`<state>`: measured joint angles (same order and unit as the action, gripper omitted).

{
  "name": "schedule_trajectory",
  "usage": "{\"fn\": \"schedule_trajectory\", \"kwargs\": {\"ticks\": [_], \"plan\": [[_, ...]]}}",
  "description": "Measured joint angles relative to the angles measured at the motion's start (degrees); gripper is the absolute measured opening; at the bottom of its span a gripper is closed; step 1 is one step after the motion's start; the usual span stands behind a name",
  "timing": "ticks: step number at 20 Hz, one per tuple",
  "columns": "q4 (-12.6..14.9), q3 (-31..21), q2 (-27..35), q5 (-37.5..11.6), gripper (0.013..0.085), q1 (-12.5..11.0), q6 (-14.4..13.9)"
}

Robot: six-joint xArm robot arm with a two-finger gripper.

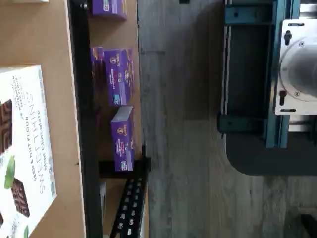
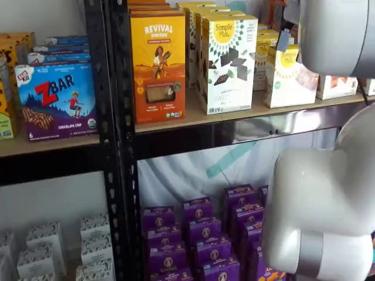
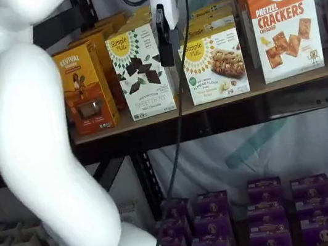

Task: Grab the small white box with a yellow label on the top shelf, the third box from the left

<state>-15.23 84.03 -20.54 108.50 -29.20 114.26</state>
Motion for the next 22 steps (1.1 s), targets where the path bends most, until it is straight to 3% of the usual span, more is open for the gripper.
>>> {"fn": "schedule_trajectory", "kwargs": {"ticks": [2, 7, 16, 22], "plan": [[1.08, -1.58, -1.28, -2.63, 0.0850, 0.79, -0.22], [1.23, -2.25, -1.62, -3.79, 0.0850, 1.60, -0.89], [-6.93, -3.54, -1.76, -9.03, 0.0850, -1.96, 0.38], [-7.60, -3.05, -0.07, -12.21, 0.0850, -2.46, 1.32]]}}
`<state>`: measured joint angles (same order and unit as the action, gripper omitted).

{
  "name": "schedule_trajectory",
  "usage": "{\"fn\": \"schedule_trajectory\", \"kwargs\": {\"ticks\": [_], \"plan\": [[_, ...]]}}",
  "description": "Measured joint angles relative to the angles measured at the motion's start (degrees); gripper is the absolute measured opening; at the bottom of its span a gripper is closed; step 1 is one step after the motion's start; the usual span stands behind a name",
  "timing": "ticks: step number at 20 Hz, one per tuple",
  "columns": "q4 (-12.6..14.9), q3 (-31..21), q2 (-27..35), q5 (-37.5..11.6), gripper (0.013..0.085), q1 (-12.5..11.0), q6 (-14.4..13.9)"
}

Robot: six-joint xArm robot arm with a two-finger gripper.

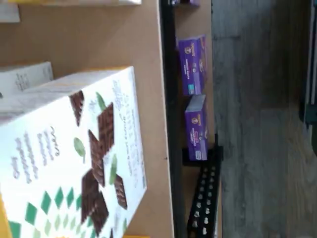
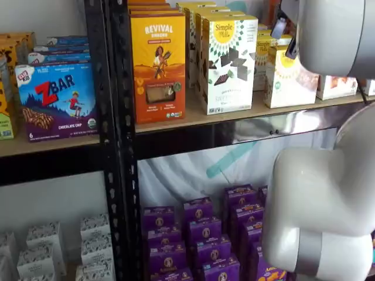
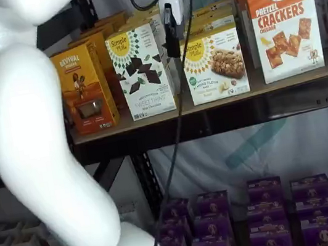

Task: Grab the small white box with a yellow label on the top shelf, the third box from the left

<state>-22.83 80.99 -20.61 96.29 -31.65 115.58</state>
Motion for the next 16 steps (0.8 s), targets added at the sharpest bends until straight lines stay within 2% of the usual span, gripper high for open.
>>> {"fn": "schedule_trajectory", "kwargs": {"ticks": [10, 14, 16], "plan": [[4.01, 1.33, 3.91, -4.80, 0.0850, 1.40, 1.03], [5.99, 2.64, 5.70, -4.27, 0.0850, 2.08, 0.87], [8.02, 4.12, 7.06, -2.64, 0.0850, 2.81, 0.45]]}}
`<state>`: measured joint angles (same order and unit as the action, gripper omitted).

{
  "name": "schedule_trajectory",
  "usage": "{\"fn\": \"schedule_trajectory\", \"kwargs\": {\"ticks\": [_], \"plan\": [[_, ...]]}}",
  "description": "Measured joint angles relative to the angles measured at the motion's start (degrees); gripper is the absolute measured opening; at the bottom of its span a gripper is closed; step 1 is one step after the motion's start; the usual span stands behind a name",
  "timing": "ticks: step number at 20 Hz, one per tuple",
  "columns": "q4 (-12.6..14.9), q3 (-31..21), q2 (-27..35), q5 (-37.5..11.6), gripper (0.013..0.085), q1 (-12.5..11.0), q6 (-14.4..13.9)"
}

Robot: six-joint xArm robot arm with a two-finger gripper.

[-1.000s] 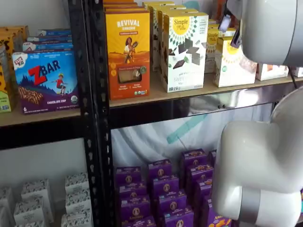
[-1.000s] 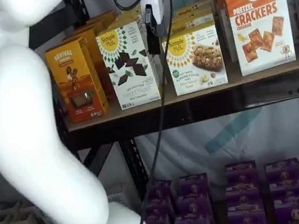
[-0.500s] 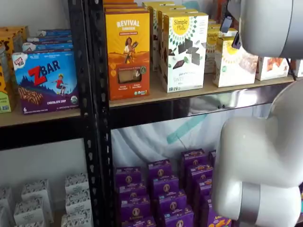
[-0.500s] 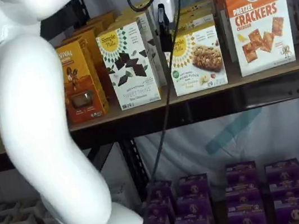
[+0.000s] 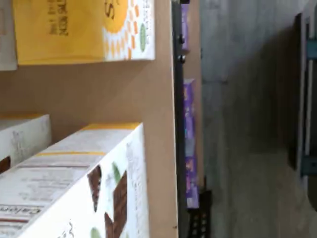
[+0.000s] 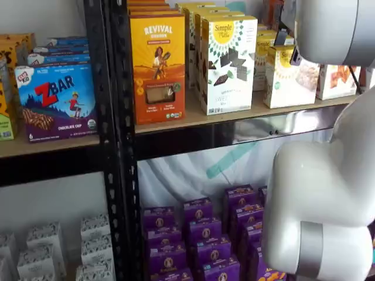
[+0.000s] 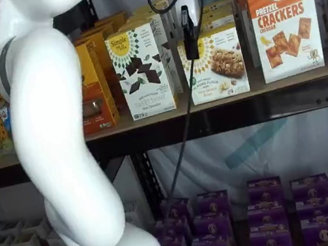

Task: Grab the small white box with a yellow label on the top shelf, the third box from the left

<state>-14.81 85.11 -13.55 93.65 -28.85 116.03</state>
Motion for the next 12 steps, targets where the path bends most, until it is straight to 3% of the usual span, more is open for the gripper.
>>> {"fn": "schedule_trajectory", "kwargs": {"ticks": [12], "plan": [[5.72, -0.25, 1.18, 1.10, 0.0850, 2.79, -1.56]]}}
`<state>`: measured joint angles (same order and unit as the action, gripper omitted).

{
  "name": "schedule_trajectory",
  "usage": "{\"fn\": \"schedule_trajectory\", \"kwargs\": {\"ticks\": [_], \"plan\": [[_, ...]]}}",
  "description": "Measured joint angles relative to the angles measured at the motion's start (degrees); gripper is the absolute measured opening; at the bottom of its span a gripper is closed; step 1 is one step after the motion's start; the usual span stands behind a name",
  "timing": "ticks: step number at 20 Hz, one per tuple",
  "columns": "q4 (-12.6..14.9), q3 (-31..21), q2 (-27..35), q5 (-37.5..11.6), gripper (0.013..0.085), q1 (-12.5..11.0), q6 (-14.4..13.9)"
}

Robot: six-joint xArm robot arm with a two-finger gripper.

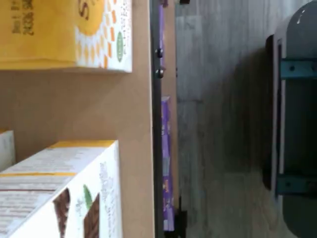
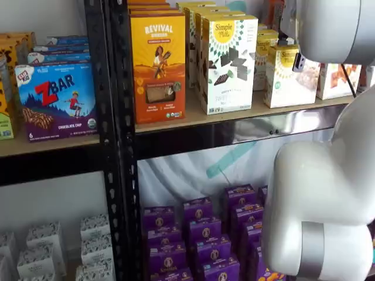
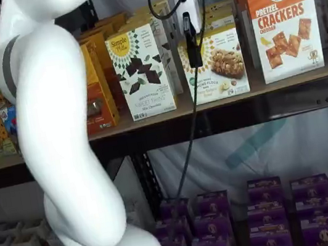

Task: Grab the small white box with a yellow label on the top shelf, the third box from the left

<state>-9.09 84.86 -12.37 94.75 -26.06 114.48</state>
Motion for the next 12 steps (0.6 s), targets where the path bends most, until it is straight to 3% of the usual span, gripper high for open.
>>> {"fn": "schedule_trajectory", "kwargs": {"ticks": [9, 11, 12], "plan": [[-0.07, -0.33, 0.07, 0.10, 0.0850, 0.11, -0.12], [-0.46, -0.47, -0.03, -0.12, 0.0770, -0.04, -0.03], [-0.64, -0.53, -0.08, -0.24, 0.0770, -0.11, 0.02]]}}
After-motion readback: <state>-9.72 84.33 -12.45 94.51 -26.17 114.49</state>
